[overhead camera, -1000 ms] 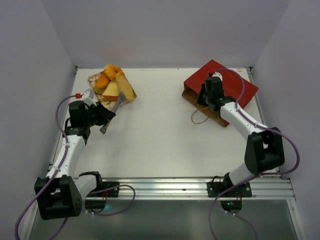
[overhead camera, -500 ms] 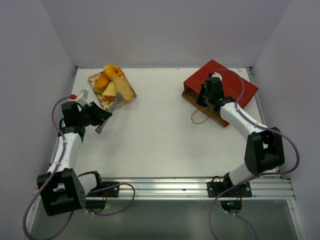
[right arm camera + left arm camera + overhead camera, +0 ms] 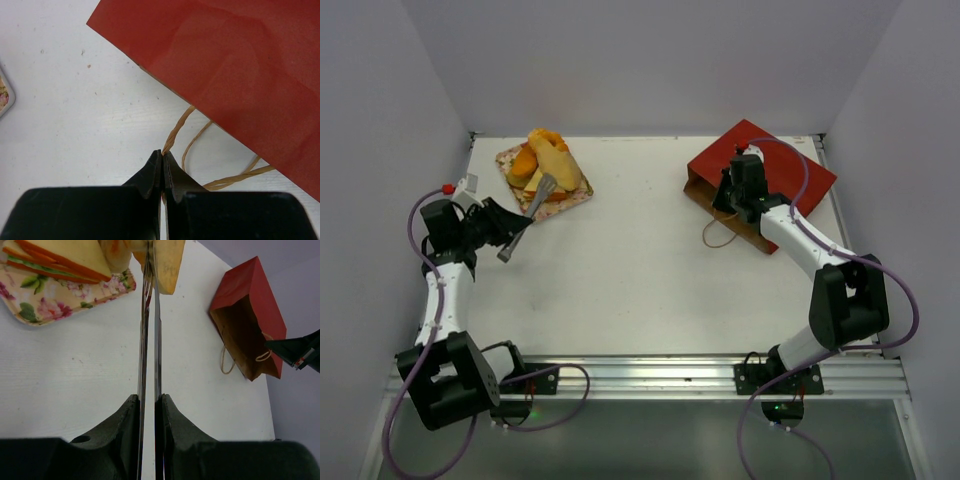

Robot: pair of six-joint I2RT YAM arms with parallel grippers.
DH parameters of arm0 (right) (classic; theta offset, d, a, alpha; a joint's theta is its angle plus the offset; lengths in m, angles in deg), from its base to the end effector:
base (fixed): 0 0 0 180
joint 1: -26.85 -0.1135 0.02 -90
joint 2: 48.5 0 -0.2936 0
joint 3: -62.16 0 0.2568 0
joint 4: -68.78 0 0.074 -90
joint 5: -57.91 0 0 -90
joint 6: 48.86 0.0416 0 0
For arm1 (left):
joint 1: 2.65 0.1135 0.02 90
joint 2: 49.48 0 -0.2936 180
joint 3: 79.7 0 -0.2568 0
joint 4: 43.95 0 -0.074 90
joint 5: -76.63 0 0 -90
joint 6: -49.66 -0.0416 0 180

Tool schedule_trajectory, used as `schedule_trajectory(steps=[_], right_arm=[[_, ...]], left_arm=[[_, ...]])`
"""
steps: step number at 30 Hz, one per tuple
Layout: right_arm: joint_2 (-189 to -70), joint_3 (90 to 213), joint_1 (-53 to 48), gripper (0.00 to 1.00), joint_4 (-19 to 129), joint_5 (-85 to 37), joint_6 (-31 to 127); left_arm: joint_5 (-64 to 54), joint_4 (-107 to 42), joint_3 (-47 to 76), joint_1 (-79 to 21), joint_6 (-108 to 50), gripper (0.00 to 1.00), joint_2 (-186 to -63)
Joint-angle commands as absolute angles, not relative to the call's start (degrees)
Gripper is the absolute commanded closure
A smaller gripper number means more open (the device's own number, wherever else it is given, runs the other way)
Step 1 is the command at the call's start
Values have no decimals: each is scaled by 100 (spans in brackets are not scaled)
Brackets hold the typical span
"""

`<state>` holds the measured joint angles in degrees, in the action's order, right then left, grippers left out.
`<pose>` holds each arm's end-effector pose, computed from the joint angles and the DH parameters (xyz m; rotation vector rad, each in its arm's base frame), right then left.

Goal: Take the fake bread out of the paper bag

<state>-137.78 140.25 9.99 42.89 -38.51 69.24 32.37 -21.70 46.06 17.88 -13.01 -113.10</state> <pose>0.3461 0.1000 0.2877 0.2803 2.2131 0.3088 0.2264 0.0530 0.2806 -0.3822 2.0278 -0.9122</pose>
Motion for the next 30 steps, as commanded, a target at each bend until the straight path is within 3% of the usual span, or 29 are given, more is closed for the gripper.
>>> schedule_trajectory(steps=[1, 12, 30], right_arm=[[-13745, 14028, 1015, 100, 4454, -3807, 6962], [-13736, 13975, 1015, 100, 4499, -3754, 6988], [-13771, 13984, 1015, 100, 4525, -3666, 7014]], left_arm=[[3480, -2278, 4267, 1958, -1310, 96, -11338], [2583, -1866, 3810, 2081, -1520, 94, -11698], [2644, -2454, 3854, 2169, -1072, 89, -12419]])
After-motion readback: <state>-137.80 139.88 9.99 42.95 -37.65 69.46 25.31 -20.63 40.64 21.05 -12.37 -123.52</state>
